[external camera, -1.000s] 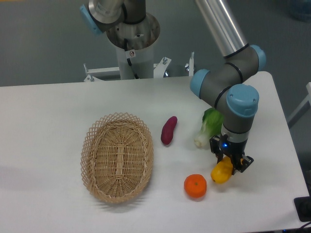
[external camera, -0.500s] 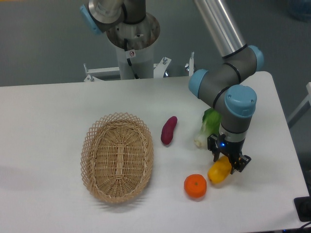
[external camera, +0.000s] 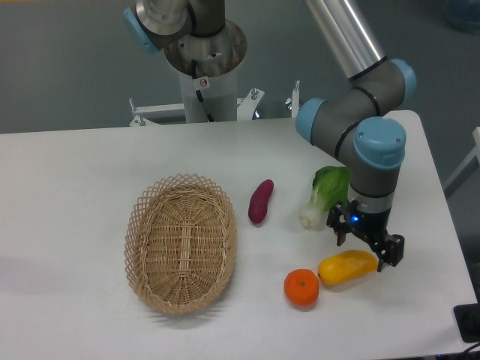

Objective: Place the mango on the table
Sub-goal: 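Open the gripper to release the mango and lift away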

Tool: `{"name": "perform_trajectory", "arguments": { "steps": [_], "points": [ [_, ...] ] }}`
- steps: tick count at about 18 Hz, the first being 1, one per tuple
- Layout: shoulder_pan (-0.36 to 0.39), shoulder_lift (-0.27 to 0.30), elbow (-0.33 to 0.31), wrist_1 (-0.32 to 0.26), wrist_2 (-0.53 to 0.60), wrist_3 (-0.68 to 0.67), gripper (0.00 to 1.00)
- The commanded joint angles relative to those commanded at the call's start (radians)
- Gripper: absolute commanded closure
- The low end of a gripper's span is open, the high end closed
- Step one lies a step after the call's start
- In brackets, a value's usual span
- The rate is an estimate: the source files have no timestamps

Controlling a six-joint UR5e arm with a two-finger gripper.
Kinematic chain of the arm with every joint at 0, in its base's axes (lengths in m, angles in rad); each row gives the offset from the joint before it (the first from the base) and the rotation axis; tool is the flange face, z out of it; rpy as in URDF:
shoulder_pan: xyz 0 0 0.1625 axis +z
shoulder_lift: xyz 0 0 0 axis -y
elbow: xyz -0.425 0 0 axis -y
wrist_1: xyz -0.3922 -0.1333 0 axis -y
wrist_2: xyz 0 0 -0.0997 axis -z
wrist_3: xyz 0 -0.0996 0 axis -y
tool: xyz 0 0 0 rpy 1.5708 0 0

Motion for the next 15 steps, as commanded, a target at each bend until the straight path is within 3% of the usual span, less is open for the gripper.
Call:
{"name": "perform_trajectory", "arguments": {
  "steps": [6, 12, 15],
  "points": [
    [0.051, 0.075, 0.107, -0.324, -0.002, 0.089, 0.0],
    [0.132, 0.129, 0.1, -0.436, -0.005, 0.23, 0.0],
    [0.141, 0.135, 0.095, -0.45, -0.006, 0.244, 0.0]
  ]
}}
